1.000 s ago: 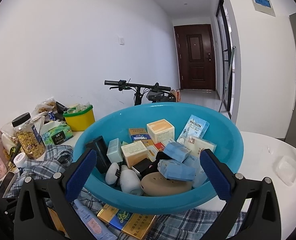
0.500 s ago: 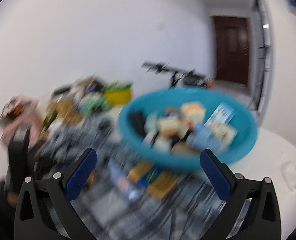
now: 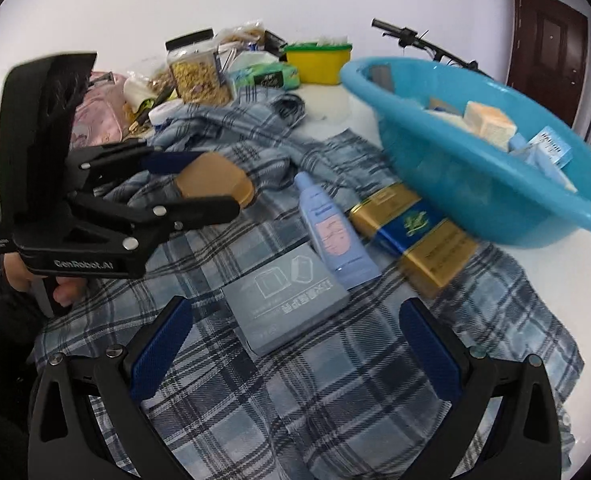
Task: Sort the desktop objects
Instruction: 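Grasp the grey printed box on the shirt with the right gripper, then carry the grey box over the basin with the right gripper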
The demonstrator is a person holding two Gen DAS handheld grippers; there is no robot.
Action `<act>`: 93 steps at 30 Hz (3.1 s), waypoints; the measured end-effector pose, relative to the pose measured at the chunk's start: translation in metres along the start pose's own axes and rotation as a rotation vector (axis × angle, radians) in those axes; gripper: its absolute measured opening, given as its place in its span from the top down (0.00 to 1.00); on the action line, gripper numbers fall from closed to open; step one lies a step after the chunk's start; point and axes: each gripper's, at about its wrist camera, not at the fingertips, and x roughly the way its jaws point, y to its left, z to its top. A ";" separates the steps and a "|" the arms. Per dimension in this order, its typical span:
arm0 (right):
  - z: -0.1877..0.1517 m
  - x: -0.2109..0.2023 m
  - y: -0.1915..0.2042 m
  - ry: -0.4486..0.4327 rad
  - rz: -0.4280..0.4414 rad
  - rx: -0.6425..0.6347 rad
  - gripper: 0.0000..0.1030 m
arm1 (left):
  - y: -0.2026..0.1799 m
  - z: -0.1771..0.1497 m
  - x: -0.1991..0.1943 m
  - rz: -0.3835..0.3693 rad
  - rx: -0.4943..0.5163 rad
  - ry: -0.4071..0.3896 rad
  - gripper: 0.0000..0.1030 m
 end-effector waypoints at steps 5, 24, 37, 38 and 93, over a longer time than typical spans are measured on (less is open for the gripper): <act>0.002 0.012 0.001 0.026 0.015 0.004 0.00 | 0.001 0.000 -0.001 0.003 -0.003 -0.008 0.36; 0.003 0.020 0.020 0.043 -0.055 -0.059 0.25 | 0.002 0.001 0.000 0.003 -0.006 -0.007 0.36; 0.032 -0.052 0.008 -0.143 -0.228 0.070 0.25 | 0.003 0.002 -0.002 0.008 -0.001 -0.018 0.36; 0.036 -0.058 0.004 -0.170 -0.231 0.092 0.25 | 0.002 0.002 -0.003 0.009 0.001 -0.019 0.36; 0.067 -0.064 -0.097 -0.499 -0.394 0.418 0.25 | -0.009 0.107 -0.063 0.040 0.025 -0.223 0.36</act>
